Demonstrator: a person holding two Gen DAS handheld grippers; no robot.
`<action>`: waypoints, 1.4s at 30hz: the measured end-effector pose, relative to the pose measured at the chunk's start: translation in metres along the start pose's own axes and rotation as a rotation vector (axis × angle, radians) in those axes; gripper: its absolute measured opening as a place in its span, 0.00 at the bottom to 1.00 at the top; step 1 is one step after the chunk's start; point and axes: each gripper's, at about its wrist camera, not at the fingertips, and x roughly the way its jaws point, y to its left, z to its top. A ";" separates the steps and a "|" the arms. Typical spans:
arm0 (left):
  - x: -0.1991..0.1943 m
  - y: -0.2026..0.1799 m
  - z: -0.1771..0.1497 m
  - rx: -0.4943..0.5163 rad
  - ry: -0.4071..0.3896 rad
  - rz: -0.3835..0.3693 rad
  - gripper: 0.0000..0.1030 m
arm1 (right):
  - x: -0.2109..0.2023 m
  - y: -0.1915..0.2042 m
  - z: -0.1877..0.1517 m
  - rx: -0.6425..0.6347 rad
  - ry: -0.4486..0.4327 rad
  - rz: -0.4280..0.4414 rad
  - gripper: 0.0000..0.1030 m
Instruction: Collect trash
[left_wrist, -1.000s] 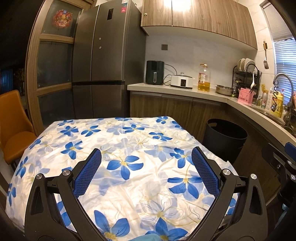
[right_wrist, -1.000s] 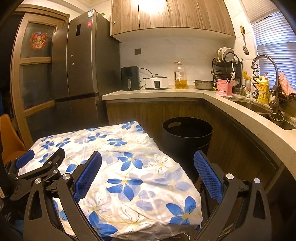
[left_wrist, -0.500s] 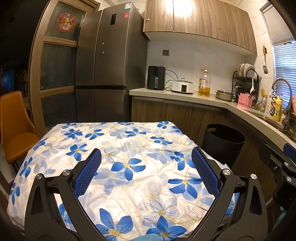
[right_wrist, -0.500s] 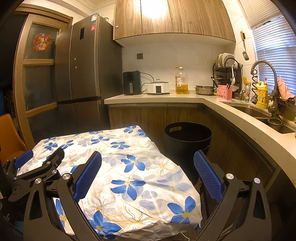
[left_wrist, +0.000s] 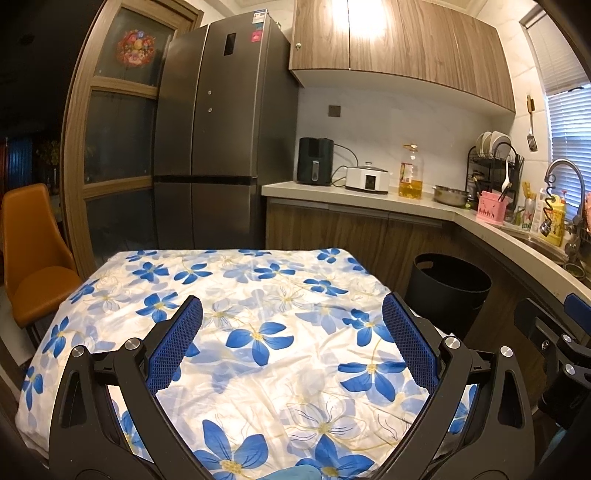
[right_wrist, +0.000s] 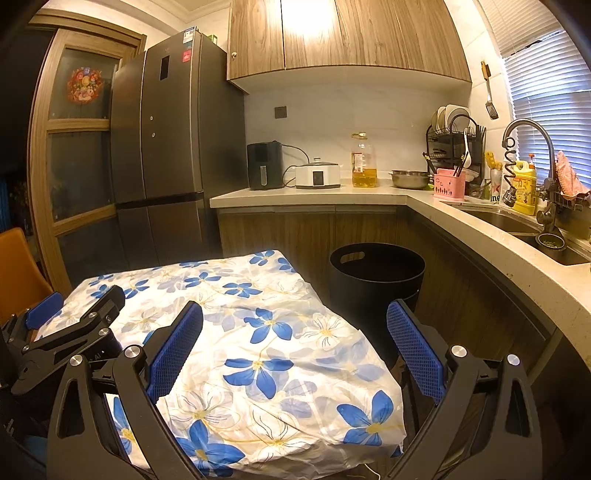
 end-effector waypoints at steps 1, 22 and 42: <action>0.000 -0.001 0.000 0.000 0.000 0.001 0.93 | 0.000 0.000 0.000 0.001 -0.001 0.000 0.93; -0.001 -0.001 0.000 0.004 0.000 -0.005 0.93 | -0.002 0.000 -0.001 0.009 -0.002 -0.006 0.93; -0.002 -0.001 0.000 0.004 -0.001 -0.004 0.93 | -0.003 -0.002 0.001 0.014 -0.008 -0.010 0.93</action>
